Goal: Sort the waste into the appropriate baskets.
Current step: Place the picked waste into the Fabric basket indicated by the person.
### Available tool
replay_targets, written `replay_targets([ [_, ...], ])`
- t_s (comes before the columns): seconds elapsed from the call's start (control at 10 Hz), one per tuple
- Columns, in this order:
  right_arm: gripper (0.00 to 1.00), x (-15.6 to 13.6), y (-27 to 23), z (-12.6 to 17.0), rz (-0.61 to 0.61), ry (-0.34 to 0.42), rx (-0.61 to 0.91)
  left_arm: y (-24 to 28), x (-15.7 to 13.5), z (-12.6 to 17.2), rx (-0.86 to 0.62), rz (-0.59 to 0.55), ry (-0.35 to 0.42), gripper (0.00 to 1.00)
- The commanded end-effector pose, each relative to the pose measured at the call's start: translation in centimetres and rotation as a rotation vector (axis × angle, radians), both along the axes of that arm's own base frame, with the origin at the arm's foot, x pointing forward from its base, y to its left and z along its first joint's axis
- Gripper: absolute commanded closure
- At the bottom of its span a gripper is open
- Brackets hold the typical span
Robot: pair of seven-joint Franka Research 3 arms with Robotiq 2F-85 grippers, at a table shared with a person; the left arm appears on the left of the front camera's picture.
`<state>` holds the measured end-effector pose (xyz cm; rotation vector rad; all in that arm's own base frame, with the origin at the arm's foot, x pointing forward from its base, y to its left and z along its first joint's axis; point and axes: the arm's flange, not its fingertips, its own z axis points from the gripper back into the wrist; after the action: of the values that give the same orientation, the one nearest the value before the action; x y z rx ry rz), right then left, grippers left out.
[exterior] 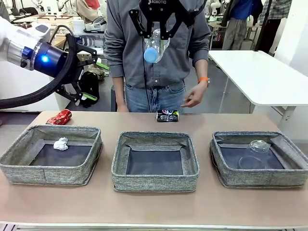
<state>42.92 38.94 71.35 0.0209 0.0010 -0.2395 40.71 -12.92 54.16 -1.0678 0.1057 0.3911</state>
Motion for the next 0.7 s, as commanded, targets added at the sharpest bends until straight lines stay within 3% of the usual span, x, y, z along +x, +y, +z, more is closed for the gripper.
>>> replay_targets([
  [0.0,0.77,-0.15,0.04,0.1,-0.013,0.011,0.028,0.16,-0.11,0.29,0.008,-0.005,0.012,0.0],
  [0.6,0.77,-0.15,0.04,0.1,-0.013,0.011,0.028,0.16,-0.11,0.29,0.008,-0.005,0.012,0.0],
])
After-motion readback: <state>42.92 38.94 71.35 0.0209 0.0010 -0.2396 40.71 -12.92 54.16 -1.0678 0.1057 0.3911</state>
